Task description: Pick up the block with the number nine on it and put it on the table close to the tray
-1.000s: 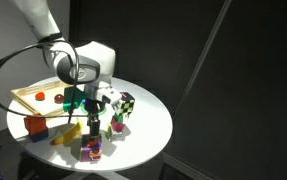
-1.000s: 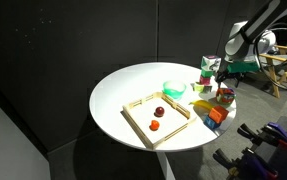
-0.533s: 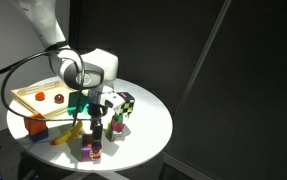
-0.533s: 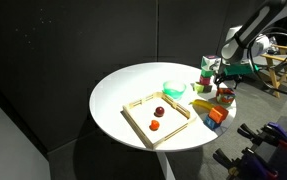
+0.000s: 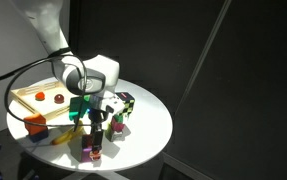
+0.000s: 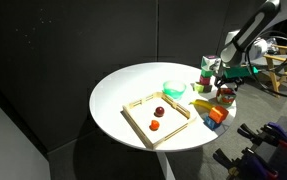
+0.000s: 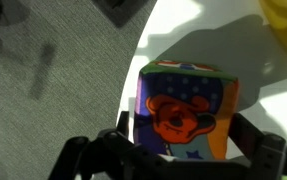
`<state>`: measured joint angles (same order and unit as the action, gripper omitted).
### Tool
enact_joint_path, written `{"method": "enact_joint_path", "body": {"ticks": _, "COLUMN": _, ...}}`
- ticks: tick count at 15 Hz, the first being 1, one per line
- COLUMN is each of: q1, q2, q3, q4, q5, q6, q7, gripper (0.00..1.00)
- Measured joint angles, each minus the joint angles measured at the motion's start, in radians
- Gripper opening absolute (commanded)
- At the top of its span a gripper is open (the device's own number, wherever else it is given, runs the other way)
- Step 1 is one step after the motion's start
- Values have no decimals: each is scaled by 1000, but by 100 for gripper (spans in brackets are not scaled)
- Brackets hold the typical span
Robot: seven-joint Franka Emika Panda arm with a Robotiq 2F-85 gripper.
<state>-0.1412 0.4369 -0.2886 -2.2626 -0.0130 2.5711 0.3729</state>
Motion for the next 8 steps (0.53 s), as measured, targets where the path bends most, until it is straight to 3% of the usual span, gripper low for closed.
{"method": "enact_joint_path", "body": {"ticks": 2, "q1": 2, "q2": 9, "q3": -4, "q4": 1, "q5": 0, "q6": 0, "q7": 0, "gripper": 100}}
{"method": "enact_joint_path", "body": {"ticks": 3, "q1": 3, "q2": 12, "q3": -5, "q4": 1, "q5": 0, "q6": 0, "q7": 0, "gripper": 75}}
{"method": "enact_joint_path", "body": {"ticks": 4, "q1": 3, "q2": 15, "q3": -6, "q4": 1, "q5": 0, "q6": 0, "q7": 0, "gripper": 74}}
{"method": "enact_joint_path", "body": {"ticks": 6, "q1": 5, "q2": 19, "q3": -6, "q4": 1, "q5": 0, "q6": 0, "q7": 0, "gripper": 57}}
{"method": "enact_joint_path", "body": {"ticks": 8, "q1": 10, "q2": 18, "q3": -7, "q4": 4, "q5": 0, "q6": 0, "q7": 0, "gripper": 54}}
